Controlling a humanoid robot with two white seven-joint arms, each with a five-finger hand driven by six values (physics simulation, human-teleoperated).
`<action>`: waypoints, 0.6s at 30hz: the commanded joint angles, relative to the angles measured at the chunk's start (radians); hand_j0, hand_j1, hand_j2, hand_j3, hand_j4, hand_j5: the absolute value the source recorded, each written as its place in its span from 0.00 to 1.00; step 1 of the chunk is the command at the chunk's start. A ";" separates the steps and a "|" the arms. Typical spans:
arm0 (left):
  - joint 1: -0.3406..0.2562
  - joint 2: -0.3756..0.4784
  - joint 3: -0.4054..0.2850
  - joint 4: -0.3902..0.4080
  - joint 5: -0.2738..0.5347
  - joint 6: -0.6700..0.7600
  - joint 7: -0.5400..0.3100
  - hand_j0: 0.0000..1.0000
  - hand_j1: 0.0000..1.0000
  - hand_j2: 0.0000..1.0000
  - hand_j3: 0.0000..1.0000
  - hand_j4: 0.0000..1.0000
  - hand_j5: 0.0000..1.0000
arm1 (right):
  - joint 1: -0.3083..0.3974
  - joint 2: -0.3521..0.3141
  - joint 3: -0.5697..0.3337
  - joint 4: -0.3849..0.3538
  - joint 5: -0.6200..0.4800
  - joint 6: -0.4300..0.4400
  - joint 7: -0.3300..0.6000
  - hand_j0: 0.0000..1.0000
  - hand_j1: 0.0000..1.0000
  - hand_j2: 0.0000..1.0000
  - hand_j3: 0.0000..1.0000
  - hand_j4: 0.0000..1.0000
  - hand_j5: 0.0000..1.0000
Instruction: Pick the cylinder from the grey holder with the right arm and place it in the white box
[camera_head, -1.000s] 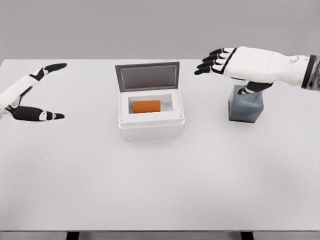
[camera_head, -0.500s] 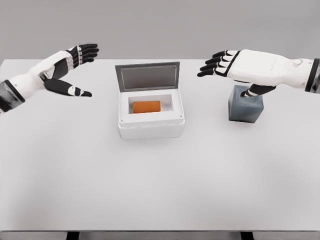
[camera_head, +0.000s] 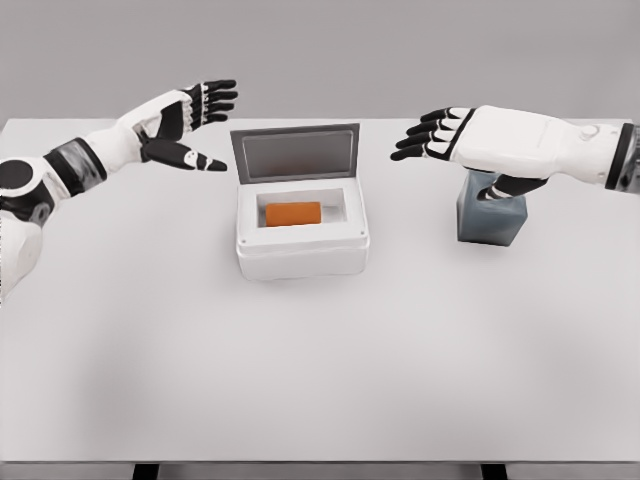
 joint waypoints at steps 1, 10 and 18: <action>0.000 -0.018 -0.012 0.021 0.005 0.003 0.000 1.00 1.00 1.00 1.00 1.00 1.00 | 0.000 -0.001 0.000 -0.004 -0.005 0.006 -0.001 1.00 1.00 1.00 1.00 1.00 1.00; 0.008 -0.007 -0.029 -0.003 0.013 -0.004 0.000 1.00 1.00 1.00 1.00 1.00 1.00 | 0.002 -0.129 -0.003 -0.077 -0.097 0.008 -0.001 1.00 1.00 1.00 1.00 1.00 1.00; 0.026 0.004 -0.038 -0.067 0.027 -0.006 0.000 1.00 1.00 1.00 1.00 1.00 1.00 | 0.066 -0.099 -0.007 -0.067 -0.096 0.016 -0.001 1.00 1.00 1.00 1.00 1.00 1.00</action>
